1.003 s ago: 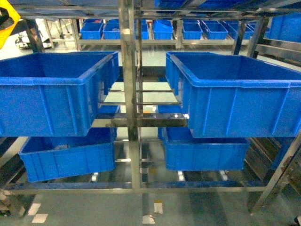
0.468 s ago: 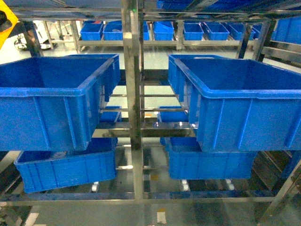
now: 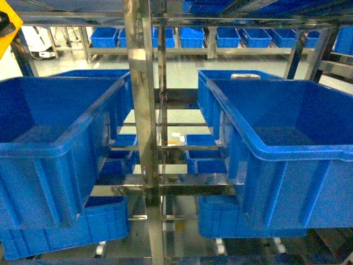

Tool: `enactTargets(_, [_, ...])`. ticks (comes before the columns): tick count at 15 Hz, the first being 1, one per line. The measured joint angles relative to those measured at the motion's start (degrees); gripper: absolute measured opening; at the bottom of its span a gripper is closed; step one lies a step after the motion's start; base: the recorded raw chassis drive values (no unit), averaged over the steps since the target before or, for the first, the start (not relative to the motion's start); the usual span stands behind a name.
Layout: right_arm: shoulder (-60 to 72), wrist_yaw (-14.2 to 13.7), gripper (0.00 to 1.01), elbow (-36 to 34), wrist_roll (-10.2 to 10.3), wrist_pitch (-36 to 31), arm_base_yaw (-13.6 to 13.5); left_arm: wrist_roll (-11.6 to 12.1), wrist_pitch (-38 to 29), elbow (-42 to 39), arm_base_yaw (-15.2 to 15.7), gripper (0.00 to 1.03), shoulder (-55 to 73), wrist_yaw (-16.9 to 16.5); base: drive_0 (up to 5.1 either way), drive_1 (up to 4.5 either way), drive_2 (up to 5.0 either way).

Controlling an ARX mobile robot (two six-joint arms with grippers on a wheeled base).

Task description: Sort and place red and yellow blocks in left bins

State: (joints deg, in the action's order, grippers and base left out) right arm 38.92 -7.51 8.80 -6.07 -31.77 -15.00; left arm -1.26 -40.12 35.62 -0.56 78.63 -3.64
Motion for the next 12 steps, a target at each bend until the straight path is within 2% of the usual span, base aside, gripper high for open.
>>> enactTargets(5, [-0.02,0.00,0.29,0.02,0.00,0.00,0.00,0.00,0.17,-0.04,0.02,0.27,0.20,0.00,0.0,0.00,0.0])
enactTargets(6, [1.31,0.87,0.29,-0.02,0.00,-1.81,0.57,0.02,0.22,-0.04,0.02,0.27,0.20,0.00,0.0,0.00,0.0])
enactTargets(7, [4.46,2.91,0.29,0.04,-0.02,-5.55,2.49,0.00,0.22,-0.04,0.02,0.27,0.20,0.07,0.0,0.00,0.0])
enactTargets(8, [11.93,5.38,0.29,0.59,-0.07,-10.47,6.19,0.00,0.20,-0.04,0.02,0.27,0.20,0.00,0.0,0.00,0.0])
enactTargets(9, [18.18,7.39,0.29,1.77,-0.52,-15.10,8.41,0.00,0.22,-0.04,0.02,0.27,0.20,0.00,0.0,0.00,0.0])
enactTargets(12, [33.88,12.37,0.29,10.95,-1.16,-22.99,12.87,0.00,0.22,-0.04,0.02,0.27,0.20,0.00,0.0,0.00,0.0])
